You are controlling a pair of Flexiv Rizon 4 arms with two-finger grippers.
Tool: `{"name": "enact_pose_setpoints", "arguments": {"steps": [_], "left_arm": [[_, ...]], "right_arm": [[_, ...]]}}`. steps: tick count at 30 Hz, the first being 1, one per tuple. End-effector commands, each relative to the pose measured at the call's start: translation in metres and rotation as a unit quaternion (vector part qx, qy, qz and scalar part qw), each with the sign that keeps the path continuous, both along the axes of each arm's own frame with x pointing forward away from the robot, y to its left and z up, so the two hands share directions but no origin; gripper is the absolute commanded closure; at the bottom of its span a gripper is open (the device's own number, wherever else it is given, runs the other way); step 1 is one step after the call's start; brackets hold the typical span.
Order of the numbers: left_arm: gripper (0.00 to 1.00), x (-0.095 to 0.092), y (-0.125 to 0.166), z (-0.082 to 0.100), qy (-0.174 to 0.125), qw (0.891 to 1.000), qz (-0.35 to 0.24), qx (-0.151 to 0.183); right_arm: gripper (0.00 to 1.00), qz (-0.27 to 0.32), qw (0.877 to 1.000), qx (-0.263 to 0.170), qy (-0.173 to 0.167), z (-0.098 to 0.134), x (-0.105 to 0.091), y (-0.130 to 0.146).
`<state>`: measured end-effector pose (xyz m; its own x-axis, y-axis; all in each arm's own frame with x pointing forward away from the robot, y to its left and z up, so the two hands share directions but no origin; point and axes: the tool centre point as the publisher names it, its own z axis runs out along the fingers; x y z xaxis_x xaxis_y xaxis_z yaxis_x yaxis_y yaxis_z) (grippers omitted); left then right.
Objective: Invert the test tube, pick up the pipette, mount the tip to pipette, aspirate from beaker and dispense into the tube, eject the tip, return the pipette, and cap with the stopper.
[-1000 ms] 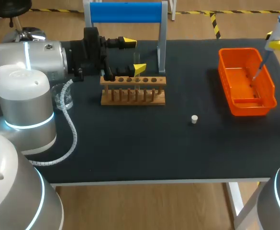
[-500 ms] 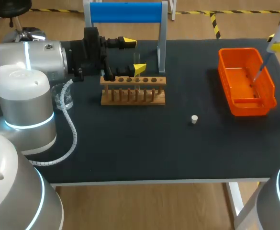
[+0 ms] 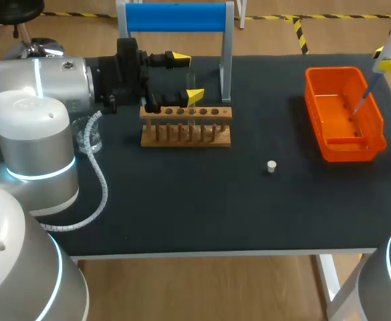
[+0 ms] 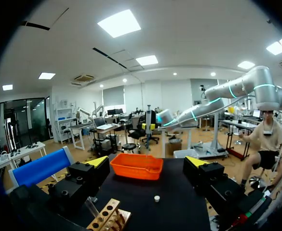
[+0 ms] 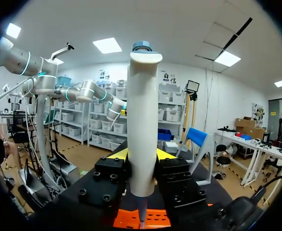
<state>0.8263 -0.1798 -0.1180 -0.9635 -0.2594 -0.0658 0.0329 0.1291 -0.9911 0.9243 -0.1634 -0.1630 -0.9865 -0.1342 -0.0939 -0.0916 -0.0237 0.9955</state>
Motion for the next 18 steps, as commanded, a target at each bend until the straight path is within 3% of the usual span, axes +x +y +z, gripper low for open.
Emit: {"name": "enact_pose_setpoints", "arguments": {"steps": [1,18], "left_arm": [[0.0,0.0001,0.0001,-0.0008,-0.001,1.0,0.0,-0.001],[0.0,0.0001,0.0001,-0.0008,-0.001,1.0,0.0,-0.001]], "right_arm": [[1.0,0.005,1.0,0.0,0.0,-0.0007,0.0027,-0.0029],[1.0,0.005,1.0,0.0,0.0,-0.0007,0.0027,-0.0029]]}}
